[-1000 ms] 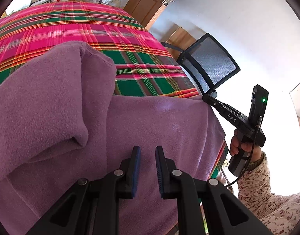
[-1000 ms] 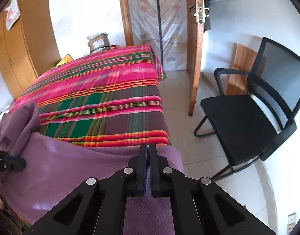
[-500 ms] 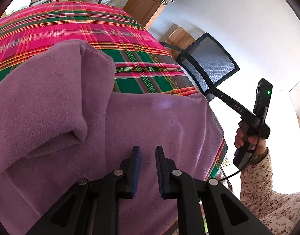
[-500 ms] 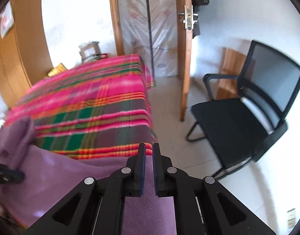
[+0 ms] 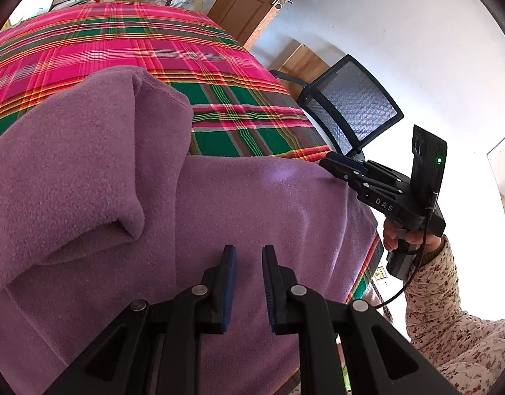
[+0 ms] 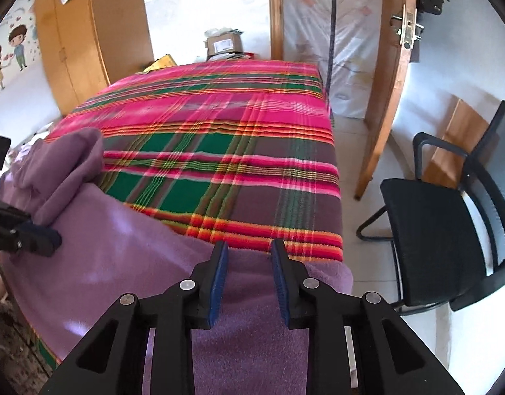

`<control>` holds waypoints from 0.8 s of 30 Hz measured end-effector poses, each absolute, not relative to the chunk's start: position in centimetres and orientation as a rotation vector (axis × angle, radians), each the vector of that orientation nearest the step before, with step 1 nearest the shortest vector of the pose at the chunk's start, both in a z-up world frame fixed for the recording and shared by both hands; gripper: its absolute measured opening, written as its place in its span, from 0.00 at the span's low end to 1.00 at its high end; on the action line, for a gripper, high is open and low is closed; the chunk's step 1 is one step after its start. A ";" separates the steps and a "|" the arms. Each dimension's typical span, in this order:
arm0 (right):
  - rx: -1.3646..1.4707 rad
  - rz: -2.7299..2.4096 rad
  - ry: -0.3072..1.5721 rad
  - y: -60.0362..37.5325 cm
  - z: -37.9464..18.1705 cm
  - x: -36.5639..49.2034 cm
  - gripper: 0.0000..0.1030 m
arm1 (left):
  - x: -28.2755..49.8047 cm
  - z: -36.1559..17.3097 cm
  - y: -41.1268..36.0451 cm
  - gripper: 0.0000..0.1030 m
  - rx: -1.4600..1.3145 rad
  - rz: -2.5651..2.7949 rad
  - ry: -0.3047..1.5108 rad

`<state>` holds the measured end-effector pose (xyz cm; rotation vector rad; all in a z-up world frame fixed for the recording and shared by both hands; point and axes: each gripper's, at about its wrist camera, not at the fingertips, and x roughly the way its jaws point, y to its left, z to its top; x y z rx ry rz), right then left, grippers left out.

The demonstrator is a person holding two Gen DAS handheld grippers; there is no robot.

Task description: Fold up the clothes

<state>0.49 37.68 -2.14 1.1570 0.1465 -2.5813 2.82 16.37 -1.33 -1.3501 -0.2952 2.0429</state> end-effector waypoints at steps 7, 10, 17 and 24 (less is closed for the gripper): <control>1.168 -2.701 0.139 37.7 -2.3 -0.1 0.02 | 3.0 -1.2 16.3 0.16 -1.348 2.045 -0.296; 1.196 -2.760 0.128 37.8 -2.3 -0.3 0.01 | 3.4 -0.7 15.6 0.16 -1.328 2.055 -0.306; 1.181 -2.914 0.076 36.8 -0.3 1.2 0.06 | 5.2 1.2 13.2 0.16 -1.236 2.072 -0.335; 0.972 -2.831 0.080 29.1 3.1 4.2 0.15 | 8.2 4.2 8.3 0.16 -1.095 2.139 -0.382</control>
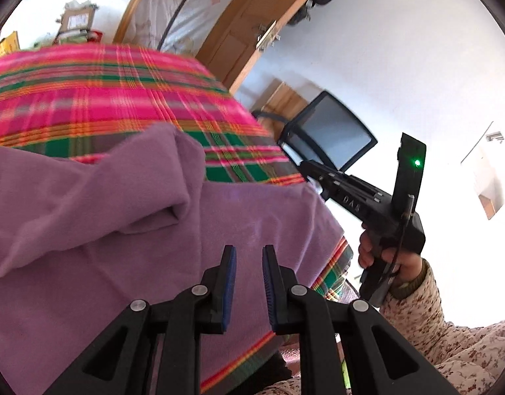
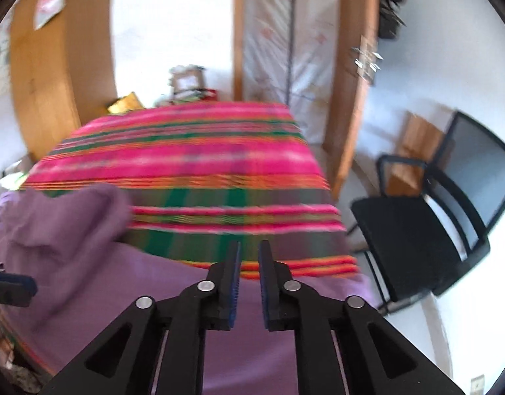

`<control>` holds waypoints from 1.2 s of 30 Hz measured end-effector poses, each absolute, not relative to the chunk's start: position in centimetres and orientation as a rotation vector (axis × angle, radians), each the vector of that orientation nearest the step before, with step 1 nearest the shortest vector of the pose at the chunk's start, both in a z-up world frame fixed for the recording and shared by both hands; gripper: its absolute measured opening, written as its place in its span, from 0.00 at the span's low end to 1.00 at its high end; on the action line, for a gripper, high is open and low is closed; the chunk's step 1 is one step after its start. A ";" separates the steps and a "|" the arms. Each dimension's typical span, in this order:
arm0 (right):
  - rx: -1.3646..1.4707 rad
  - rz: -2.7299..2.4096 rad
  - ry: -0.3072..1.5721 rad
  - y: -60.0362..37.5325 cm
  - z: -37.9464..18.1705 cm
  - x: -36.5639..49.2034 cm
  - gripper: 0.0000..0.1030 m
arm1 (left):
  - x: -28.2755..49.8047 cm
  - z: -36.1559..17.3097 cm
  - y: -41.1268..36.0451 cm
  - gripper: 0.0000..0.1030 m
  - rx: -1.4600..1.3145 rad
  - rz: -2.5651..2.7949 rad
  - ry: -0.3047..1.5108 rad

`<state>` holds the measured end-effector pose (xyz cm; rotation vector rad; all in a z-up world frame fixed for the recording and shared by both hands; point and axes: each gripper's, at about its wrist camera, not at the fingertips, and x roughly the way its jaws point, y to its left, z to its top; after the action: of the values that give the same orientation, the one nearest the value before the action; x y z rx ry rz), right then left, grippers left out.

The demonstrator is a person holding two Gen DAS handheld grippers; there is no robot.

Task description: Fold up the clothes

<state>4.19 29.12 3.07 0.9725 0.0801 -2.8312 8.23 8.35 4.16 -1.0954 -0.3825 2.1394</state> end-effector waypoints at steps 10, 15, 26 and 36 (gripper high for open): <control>0.776 -2.529 0.225 13.8 4.4 6.7 0.23 | 11.4 5.4 -3.7 0.23 -0.997 2.357 -0.603; 0.766 -2.387 0.307 7.7 3.4 7.0 0.26 | 11.4 4.1 -8.4 0.24 -1.041 2.415 -0.710; 0.743 -2.312 0.662 -0.3 -0.2 8.2 0.28 | 10.0 1.6 -10.6 0.24 -1.126 2.368 -0.745; 0.711 -2.358 0.830 -1.8 -1.5 8.4 0.29 | 9.7 0.8 -11.1 0.24 -1.148 2.334 -0.753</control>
<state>8.43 -1.84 -1.48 0.7109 0.8302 -2.3575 9.73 -11.07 0.80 -1.1482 -0.7529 2.3335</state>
